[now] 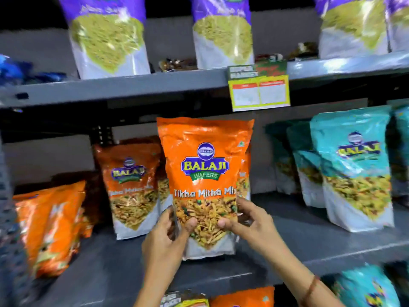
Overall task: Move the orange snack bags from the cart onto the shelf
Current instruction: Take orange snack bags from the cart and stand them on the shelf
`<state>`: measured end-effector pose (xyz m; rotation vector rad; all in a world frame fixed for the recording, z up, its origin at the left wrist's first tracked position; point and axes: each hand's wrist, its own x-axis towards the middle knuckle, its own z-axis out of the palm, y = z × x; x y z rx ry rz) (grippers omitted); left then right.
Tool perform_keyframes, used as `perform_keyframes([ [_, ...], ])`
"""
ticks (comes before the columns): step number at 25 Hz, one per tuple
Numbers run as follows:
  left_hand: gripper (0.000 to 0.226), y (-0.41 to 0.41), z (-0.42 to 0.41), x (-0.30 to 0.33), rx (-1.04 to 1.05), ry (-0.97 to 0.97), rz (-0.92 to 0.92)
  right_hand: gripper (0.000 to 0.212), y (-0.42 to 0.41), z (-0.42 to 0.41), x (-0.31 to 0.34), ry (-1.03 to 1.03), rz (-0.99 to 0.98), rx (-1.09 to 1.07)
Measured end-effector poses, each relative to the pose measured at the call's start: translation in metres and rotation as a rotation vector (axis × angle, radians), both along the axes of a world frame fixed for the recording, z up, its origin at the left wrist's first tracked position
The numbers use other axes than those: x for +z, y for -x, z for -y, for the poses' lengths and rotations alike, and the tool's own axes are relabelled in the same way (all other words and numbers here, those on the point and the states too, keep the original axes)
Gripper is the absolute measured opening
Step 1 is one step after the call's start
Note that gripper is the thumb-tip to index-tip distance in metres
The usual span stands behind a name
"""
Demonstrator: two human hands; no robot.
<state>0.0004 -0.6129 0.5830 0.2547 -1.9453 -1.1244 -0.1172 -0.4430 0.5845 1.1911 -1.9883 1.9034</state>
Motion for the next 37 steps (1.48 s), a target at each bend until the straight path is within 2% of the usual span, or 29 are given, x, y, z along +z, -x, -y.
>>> perform_keyframes([
  [6,0.054,-0.002,0.047,-0.010,0.093,-0.057,0.097,0.041,0.012,0.059,0.003,-0.144,-0.049,0.073],
  [8,0.060,-0.003,0.049,-0.010,0.125,-0.051,0.115,0.044,0.017,0.068,0.003,-0.174,-0.044,0.078],
  [12,0.057,0.003,0.052,-0.012,0.163,0.019,0.142,0.043,0.024,0.072,0.000,-0.171,0.003,0.101],
  [18,0.071,0.000,0.050,-0.012,0.209,0.104,0.193,0.052,0.018,0.069,-0.001,-0.143,0.018,0.077],
  [20,0.078,-0.005,0.037,-0.010,0.322,0.168,0.113,0.055,0.011,0.062,0.001,-0.054,0.036,0.028],
  [22,0.075,-0.004,0.011,-0.004,0.352,0.183,-0.082,0.059,0.004,0.045,0.004,0.044,0.063,-0.039],
  [25,0.066,0.016,-0.038,0.008,0.145,0.133,-0.330,0.055,-0.004,0.003,0.010,0.184,0.075,-0.133],
  [28,0.058,0.050,-0.107,0.014,-0.243,-0.076,-0.401,0.049,-0.008,-0.058,0.013,0.284,0.044,-0.305],
  [31,0.057,0.078,-0.189,0.003,-0.595,-0.263,-0.302,0.048,-0.016,-0.134,0.007,0.362,0.040,-0.485],
  [37,0.043,0.090,-0.376,-0.052,-1.200,-0.405,0.032,0.048,-0.072,-0.309,-0.035,0.425,0.079,-0.941],
])
